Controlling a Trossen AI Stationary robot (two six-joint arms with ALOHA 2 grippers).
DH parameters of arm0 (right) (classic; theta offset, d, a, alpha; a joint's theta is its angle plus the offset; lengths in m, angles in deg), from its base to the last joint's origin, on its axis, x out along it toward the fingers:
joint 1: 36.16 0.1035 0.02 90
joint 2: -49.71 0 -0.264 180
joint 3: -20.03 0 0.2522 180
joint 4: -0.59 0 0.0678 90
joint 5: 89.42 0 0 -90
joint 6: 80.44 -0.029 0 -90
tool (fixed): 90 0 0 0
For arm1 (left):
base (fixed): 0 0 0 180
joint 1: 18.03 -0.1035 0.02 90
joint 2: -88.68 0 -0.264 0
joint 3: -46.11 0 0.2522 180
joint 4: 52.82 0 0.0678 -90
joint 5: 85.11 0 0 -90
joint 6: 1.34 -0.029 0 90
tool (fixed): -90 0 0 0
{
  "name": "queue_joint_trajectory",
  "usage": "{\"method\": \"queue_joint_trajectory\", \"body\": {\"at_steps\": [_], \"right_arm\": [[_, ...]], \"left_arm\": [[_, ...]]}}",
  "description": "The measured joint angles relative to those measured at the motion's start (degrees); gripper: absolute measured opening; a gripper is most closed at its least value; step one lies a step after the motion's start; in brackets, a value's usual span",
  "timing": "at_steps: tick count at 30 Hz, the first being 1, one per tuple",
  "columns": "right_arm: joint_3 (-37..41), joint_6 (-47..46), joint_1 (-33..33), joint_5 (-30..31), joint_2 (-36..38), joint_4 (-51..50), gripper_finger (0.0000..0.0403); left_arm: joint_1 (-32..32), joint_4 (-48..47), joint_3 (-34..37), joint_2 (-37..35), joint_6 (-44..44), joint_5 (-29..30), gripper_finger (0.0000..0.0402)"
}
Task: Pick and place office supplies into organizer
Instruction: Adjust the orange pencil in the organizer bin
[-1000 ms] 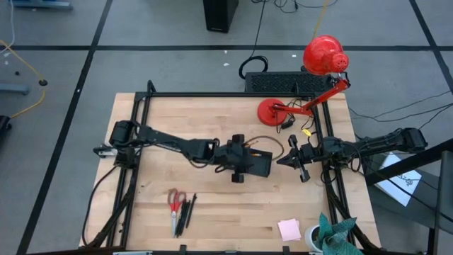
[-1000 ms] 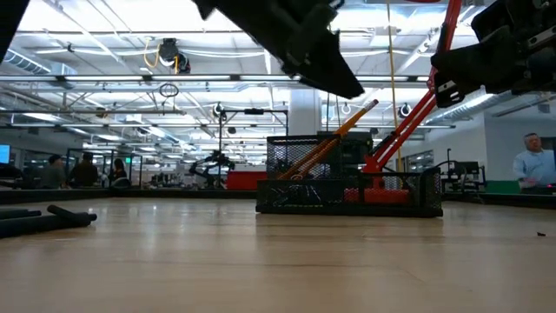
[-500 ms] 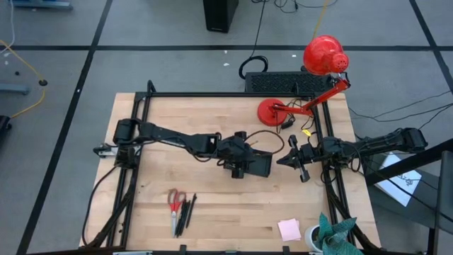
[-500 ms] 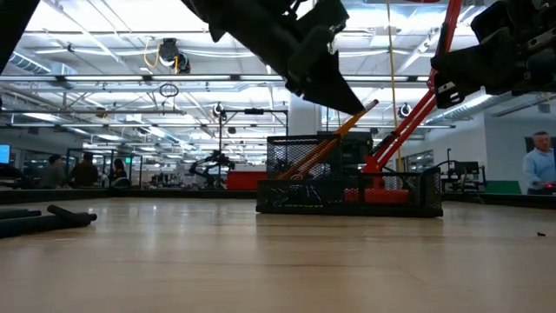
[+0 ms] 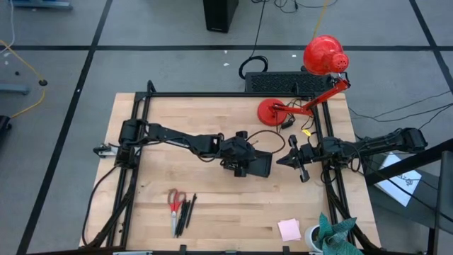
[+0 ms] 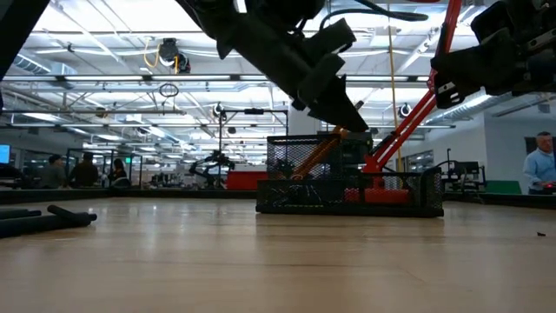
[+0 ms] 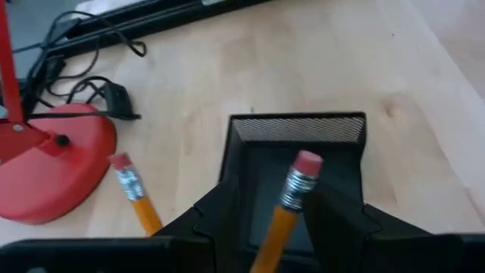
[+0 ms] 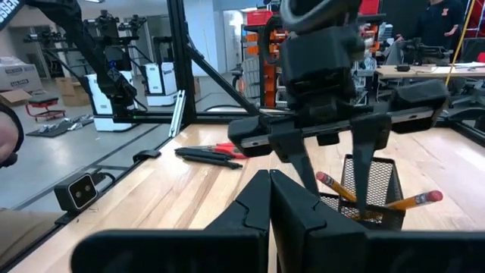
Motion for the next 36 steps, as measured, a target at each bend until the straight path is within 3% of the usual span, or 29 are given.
{"method": "queue_joint_trajectory", "body": {"at_steps": [8, 16, 24, 36], "right_arm": [[0.0, 0.0, 0.0, 0.0, 0.0, -0.2, 0.0000], [0.0, 0.0, 0.0, 0.0, 0.0, -0.2, 0.0000], [0.0, 0.0, 0.0, 0.0, 0.0, -0.2, 0.0000], [0.0, -0.4, 0.0, -0.1, 0.0, -0.2, 0.0000]], "left_arm": [[-0.6, -0.1, 0.0, 0.0, -1.5, 0.0, 0.0131], [-0.6, -0.1, 0.0, 0.0, -2.9, -1.6, 0.0014], [-0.6, 1.1, 0.0, 0.0, -3.2, -1.6, 0.0011], [-0.9, 7.6, 0.0, 0.0, 5.4, -2.9, 0.0010]]}}
